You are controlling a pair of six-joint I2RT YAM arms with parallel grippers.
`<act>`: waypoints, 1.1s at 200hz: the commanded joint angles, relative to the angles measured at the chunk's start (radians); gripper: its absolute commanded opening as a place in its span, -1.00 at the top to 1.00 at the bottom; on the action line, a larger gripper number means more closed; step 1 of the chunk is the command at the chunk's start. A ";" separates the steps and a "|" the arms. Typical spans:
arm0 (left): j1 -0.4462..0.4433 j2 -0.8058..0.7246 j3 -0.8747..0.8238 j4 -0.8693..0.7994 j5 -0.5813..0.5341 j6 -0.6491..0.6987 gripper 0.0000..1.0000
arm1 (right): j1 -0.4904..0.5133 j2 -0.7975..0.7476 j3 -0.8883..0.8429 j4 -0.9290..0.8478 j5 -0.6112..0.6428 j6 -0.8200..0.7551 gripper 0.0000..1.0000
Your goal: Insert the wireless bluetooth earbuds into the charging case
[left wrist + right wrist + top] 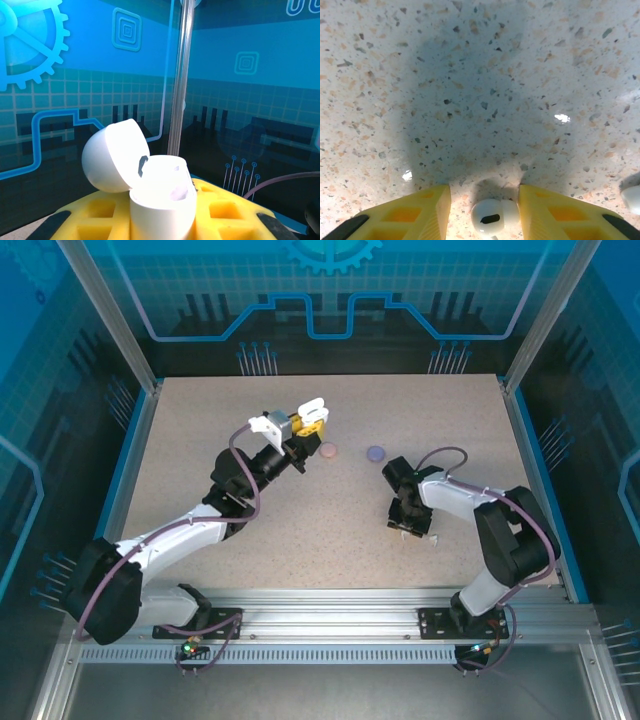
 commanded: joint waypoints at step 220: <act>-0.026 -0.022 0.048 -0.003 0.006 0.016 1.00 | -0.003 -0.101 -0.079 0.014 -0.030 0.010 0.18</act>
